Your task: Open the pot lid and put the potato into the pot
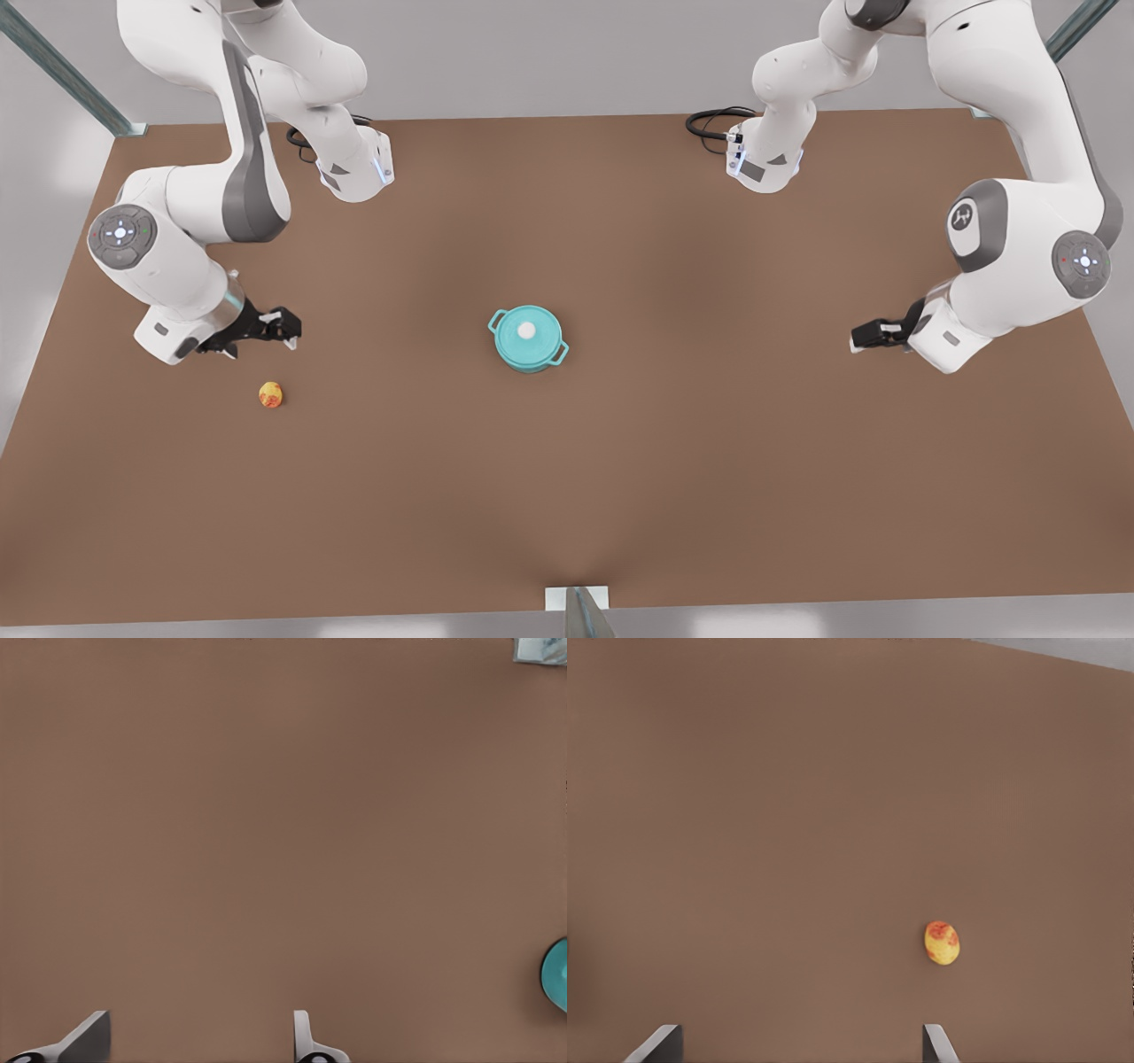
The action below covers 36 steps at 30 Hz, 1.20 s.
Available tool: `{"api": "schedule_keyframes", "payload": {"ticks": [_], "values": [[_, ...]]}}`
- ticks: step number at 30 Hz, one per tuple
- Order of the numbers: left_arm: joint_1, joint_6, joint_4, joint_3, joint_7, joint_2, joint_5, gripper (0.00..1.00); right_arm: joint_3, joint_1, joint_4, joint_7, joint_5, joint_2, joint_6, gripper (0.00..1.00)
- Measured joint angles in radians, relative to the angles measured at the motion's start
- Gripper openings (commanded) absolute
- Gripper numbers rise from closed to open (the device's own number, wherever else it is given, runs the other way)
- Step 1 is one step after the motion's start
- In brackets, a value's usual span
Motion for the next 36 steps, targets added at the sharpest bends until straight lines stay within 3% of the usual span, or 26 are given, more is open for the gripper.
{"api": "schedule_keyframes", "payload": {"ticks": [4, 6, 10, 14, 18, 23, 29, 36], "values": [[-0.018, 0.011, 0.000, -0.029, 0.008, 0.004, 0.000, 1.00, -0.003, -0.021, 0.001, 0.000, -0.021, 0.009, 0.027, 1.00], [-0.037, -0.003, 0.011, -0.125, 0.001, 0.002, 0.000, 1.00, -0.004, -0.028, 0.006, -0.009, -0.026, 0.024, 0.033, 1.00], [-0.289, -0.015, 0.055, -0.183, -0.068, 0.027, 0.069, 1.00, -0.016, -0.055, 0.026, -0.068, -0.028, 0.038, 0.030, 1.00], [-0.548, 0.004, 0.208, -0.187, -0.216, 0.228, 0.176, 1.00, -0.011, -0.079, 0.030, -0.129, -0.025, 0.083, 0.036, 1.00], [-0.735, 0.093, 0.445, -0.180, -0.399, 0.497, 0.319, 1.00, -0.013, -0.073, -0.107, -0.178, -0.026, 0.113, 0.118, 1.00], [-0.814, 0.239, 0.450, -0.155, -0.593, 0.595, 0.399, 1.00, -0.018, -0.126, -0.233, -0.232, -0.029, 0.130, 0.272, 1.00], [-0.815, 0.288, 0.330, -0.152, -0.755, 0.583, 0.467, 1.00, -0.020, -0.150, -0.243, -0.291, -0.049, 0.208, 0.401, 1.00], [-0.841, 0.322, 0.310, -0.152, -0.897, 0.594, 0.482, 1.00, -0.022, -0.173, -0.235, -0.339, -0.060, 0.294, 0.471, 1.00]]}}
